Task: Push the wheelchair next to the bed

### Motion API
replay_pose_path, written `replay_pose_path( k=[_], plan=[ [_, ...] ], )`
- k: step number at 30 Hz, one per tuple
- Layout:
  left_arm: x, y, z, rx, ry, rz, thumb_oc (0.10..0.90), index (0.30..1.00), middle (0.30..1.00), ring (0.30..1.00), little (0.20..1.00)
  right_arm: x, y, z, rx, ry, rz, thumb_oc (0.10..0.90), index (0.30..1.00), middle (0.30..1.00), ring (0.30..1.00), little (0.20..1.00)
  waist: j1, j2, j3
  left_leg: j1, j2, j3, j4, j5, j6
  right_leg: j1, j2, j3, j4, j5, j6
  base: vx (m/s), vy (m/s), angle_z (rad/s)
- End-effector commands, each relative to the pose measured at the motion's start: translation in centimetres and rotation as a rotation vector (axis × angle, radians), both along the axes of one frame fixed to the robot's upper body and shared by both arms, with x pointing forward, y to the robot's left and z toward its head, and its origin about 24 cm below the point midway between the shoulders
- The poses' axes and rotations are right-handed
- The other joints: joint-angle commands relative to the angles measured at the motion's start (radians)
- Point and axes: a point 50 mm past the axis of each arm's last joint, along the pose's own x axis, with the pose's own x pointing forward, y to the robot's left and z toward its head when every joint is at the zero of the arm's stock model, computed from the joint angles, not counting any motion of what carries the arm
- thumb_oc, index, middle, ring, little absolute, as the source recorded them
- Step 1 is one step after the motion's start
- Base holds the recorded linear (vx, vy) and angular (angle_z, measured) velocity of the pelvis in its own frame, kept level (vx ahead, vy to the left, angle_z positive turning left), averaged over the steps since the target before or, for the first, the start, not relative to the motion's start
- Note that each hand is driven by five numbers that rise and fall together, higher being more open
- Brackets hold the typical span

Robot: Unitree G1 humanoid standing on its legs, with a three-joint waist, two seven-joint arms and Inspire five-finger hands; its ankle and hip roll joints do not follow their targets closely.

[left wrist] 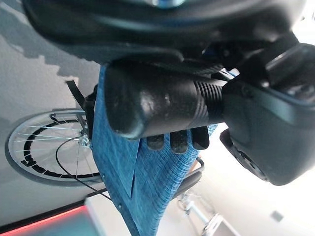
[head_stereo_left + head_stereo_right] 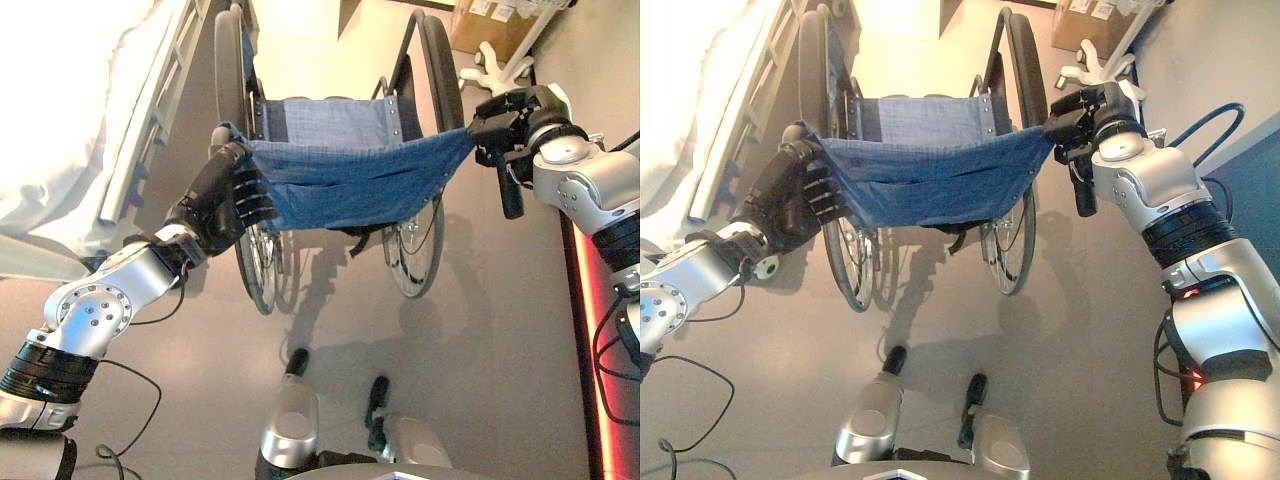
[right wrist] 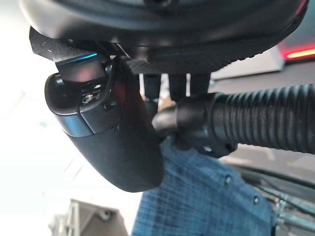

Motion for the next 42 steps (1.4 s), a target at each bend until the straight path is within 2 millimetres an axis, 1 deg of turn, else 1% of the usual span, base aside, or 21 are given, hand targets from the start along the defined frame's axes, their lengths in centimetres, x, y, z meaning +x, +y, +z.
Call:
replay_pose_path(
  k=[1, 2, 5, 8, 9, 13, 15, 17, 20, 21, 22, 26, 27, 28, 29, 30, 31, 32, 34, 36, 42],
  plan=[
    [-2.3, -7.1, 2.9, -0.209, -0.216, -0.282, 0.400, 0.300, 0.300, 0.300, 0.300, -1.8, 9.6, 6.4, -0.009, -0.267, 0.411, 0.400, 0.300, 0.300, 0.300, 0.300, -0.036, -0.084, -0.128, -0.148, 0.008, 0.066, 0.480, 0.136, 0.055, 0.000, -0.016, -0.037, -0.045, 0.121, -0.060, 0.16, -0.277, 0.29],
    [-2.5, -7.2, 2.4, -0.214, -0.209, -0.279, 0.400, 0.300, 0.300, 0.300, 0.300, -1.8, 9.8, 5.9, -0.004, -0.260, 0.410, 0.400, 0.300, 0.300, 0.300, 0.300, -0.033, -0.084, -0.118, -0.183, -0.014, 0.084, 0.529, 0.128, 0.067, 0.013, 0.001, -0.046, -0.034, 0.111, -0.075, 0.20, -0.203, 0.06],
    [-2.6, -7.1, 2.0, -0.219, -0.205, -0.248, 0.400, 0.300, 0.300, 0.300, 0.300, -2.0, 10.2, 4.8, -0.018, -0.242, 0.423, 0.400, 0.300, 0.300, 0.300, 0.300, -0.018, -0.069, -0.111, -0.182, -0.098, 0.131, 0.408, 0.114, 0.084, 0.057, 0.041, -0.033, -0.040, 0.093, -0.074, 0.25, -0.106, 0.11],
    [-2.5, -7.3, 2.2, -0.226, -0.203, -0.249, 0.400, 0.300, 0.300, 0.300, 0.300, -1.8, 10.0, 4.2, -0.021, -0.236, 0.408, 0.400, 0.300, 0.300, 0.300, 0.300, 0.003, -0.035, -0.121, -0.186, -0.115, 0.265, 0.155, 0.199, 0.059, 0.122, 0.101, -0.062, -0.065, 0.048, -0.090, 0.36, -0.072, 0.54],
    [-2.4, -7.4, 2.0, -0.224, -0.199, -0.254, 0.400, 0.300, 0.300, 0.300, 0.300, -1.6, 9.7, 3.9, -0.014, -0.230, 0.395, 0.400, 0.300, 0.300, 0.300, 0.300, 0.026, -0.014, -0.136, -0.207, -0.139, 0.298, 0.008, 0.265, 0.042, 0.157, 0.139, -0.076, -0.083, 0.033, -0.093, 0.52, -0.061, 0.28],
    [-2.7, -7.5, 1.2, -0.219, -0.179, -0.273, 0.400, 0.300, 0.300, 0.300, 0.300, -1.0, 8.8, 2.8, -0.003, -0.204, 0.370, 0.400, 0.300, 0.300, 0.300, 0.300, 0.065, 0.005, -0.164, -0.204, -0.171, 0.326, -0.199, 0.366, 0.026, 0.223, 0.197, -0.093, -0.091, -0.009, -0.099, 0.46, -0.054, -0.14],
    [-2.9, -7.8, 0.7, -0.222, -0.157, -0.288, 0.400, 0.300, 0.300, 0.300, 0.300, -0.7, 8.6, 2.1, 0.007, -0.177, 0.360, 0.400, 0.300, 0.300, 0.300, 0.300, 0.081, 0.007, -0.186, -0.198, -0.183, 0.329, -0.244, 0.378, 0.026, 0.246, 0.223, -0.098, -0.067, -0.050, -0.108, 0.59, -0.045, -0.27],
    [-3.0, -7.8, 0.5, -0.210, -0.147, -0.298, 0.400, 0.300, 0.300, 0.300, 0.300, -0.6, 8.5, 1.5, 0.022, -0.156, 0.348, 0.400, 0.300, 0.300, 0.300, 0.300, 0.083, -0.011, -0.206, -0.168, -0.201, 0.337, -0.227, 0.307, 0.061, 0.251, 0.224, -0.104, -0.025, -0.093, -0.112, 0.64, -0.045, -0.05],
    [-2.9, -7.8, 0.5, -0.202, -0.130, -0.308, 0.400, 0.300, 0.300, 0.300, 0.300, -0.3, 8.3, 1.3, 0.052, -0.140, 0.329, 0.400, 0.300, 0.300, 0.300, 0.300, 0.096, -0.036, -0.229, -0.147, -0.213, 0.343, -0.171, 0.187, 0.123, 0.253, 0.205, -0.131, 0.058, -0.144, -0.107, 0.44, -0.023, 0.01],
    [-2.9, -7.7, 0.5, -0.203, -0.118, -0.306, 0.400, 0.300, 0.300, 0.300, 0.300, -0.2, 7.9, 1.3, 0.053, -0.132, 0.323, 0.400, 0.300, 0.300, 0.300, 0.300, 0.105, -0.052, -0.236, -0.146, -0.219, 0.352, -0.131, 0.147, 0.151, 0.251, 0.183, -0.165, 0.116, -0.122, -0.088, 0.47, 0.009, -0.26],
    [-2.8, -7.5, 0.6, -0.198, -0.119, -0.303, 0.400, 0.300, 0.300, 0.300, 0.300, -0.2, 7.8, 1.2, 0.052, -0.131, 0.323, 0.400, 0.300, 0.300, 0.300, 0.300, 0.108, -0.060, -0.237, -0.140, -0.224, 0.356, -0.127, 0.134, 0.166, 0.249, 0.176, -0.168, 0.152, -0.091, -0.067, 0.43, 0.036, -0.14],
    [-2.9, -6.0, 1.8, -0.119, -0.162, -0.287, 0.400, 0.300, 0.300, 0.300, 0.300, -0.5, 7.5, 1.9, 0.083, -0.161, 0.327, 0.400, 0.300, 0.300, 0.300, 0.300, 0.117, -0.077, -0.252, -0.069, -0.234, 0.346, -0.178, 0.122, 0.197, 0.179, 0.142, -0.169, 0.441, 0.172, 0.100, 0.33, 0.043, 0.00],
    [-2.8, -5.8, 2.0, -0.115, -0.167, -0.280, 0.400, 0.300, 0.300, 0.300, 0.300, -0.5, 7.5, 2.1, 0.089, -0.167, 0.330, 0.400, 0.300, 0.300, 0.300, 0.300, 0.114, -0.075, -0.252, -0.063, -0.229, 0.343, -0.175, 0.120, 0.193, 0.160, 0.121, -0.170, 0.459, 0.178, 0.107, 0.23, 0.004, -0.04],
    [-2.8, -5.6, 2.2, -0.109, -0.169, -0.275, 0.400, 0.300, 0.300, 0.300, 0.300, -0.6, 7.5, 2.3, 0.096, -0.169, 0.334, 0.400, 0.300, 0.300, 0.300, 0.300, 0.112, -0.072, -0.252, -0.059, -0.225, 0.341, -0.172, 0.117, 0.191, 0.148, 0.107, -0.171, 0.467, 0.180, 0.110, 0.27, -0.019, -0.14],
    [-2.6, -5.1, 2.5, -0.102, -0.170, -0.255, 0.400, 0.300, 0.300, 0.300, 0.300, -0.6, 7.2, 2.3, 0.090, -0.159, 0.344, 0.400, 0.300, 0.300, 0.300, 0.300, 0.103, -0.057, -0.252, -0.064, -0.211, 0.337, -0.137, 0.112, 0.172, 0.136, 0.054, -0.192, 0.407, 0.104, 0.076, 0.25, -0.031, -0.21],
    [-2.6, -5.0, 2.6, -0.102, -0.169, -0.247, 0.400, 0.300, 0.300, 0.300, 0.300, -0.6, 7.2, 2.2, 0.083, -0.156, 0.346, 0.400, 0.300, 0.300, 0.300, 0.300, 0.100, -0.053, -0.251, -0.068, -0.208, 0.334, -0.127, 0.112, 0.164, 0.138, 0.044, -0.199, 0.368, 0.072, 0.059, 0.30, -0.078, -0.30],
    [-2.4, -4.6, 3.0, -0.094, -0.173, -0.218, 0.400, 0.300, 0.300, 0.300, 0.300, -0.7, 7.3, 1.9, 0.063, -0.142, 0.360, 0.400, 0.300, 0.300, 0.300, 0.300, 0.089, -0.039, -0.249, -0.082, -0.200, 0.324, -0.101, 0.120, 0.135, 0.148, 0.030, -0.207, 0.216, -0.018, 0.010, 0.20, -0.113, -0.20],
    [-2.3, -4.4, 3.2, -0.092, -0.182, -0.198, 0.400, 0.300, 0.300, 0.300, 0.300, -0.8, 7.2, 1.9, 0.058, -0.145, 0.365, 0.400, 0.300, 0.300, 0.300, 0.300, 0.080, -0.033, -0.243, -0.091, -0.198, 0.304, -0.080, 0.131, 0.112, 0.157, 0.024, -0.205, 0.091, -0.042, -0.012, 0.19, -0.129, -0.04],
    [-2.1, -4.2, 3.5, -0.091, -0.199, -0.174, 0.400, 0.300, 0.300, 0.300, 0.300, -0.8, 7.0, 2.1, 0.055, -0.157, 0.371, 0.400, 0.300, 0.300, 0.300, 0.300, 0.068, -0.023, -0.235, -0.097, -0.196, 0.280, -0.060, 0.140, 0.096, 0.152, 0.003, -0.196, 0.006, -0.024, -0.016, 0.00, -0.081, 0.24],
    [-0.6, -4.2, 5.7, -0.104, -0.279, -0.142, 0.400, 0.300, 0.300, 0.300, 0.300, -1.0, 7.2, 3.8, 0.033, -0.208, 0.380, 0.400, 0.300, 0.300, 0.300, 0.300, 0.019, 0.011, -0.192, -0.105, -0.183, 0.229, -0.050, 0.118, 0.082, 0.079, -0.064, -0.144, -0.083, 0.075, 0.008, -0.17, -0.105, 0.57],
    [0.7, -5.0, 7.5, -0.117, -0.298, -0.134, 0.400, 0.300, 0.300, 0.300, 0.300, -1.0, 6.6, 3.8, 0.026, -0.188, 0.374, 0.400, 0.300, 0.300, 0.300, 0.300, -0.018, 0.002, -0.198, -0.058, -0.170, 0.182, -0.092, 0.098, 0.065, 0.076, -0.065, -0.131, -0.151, 0.121, 0.020, 0.05, -0.154, 0.48]
  ],
)
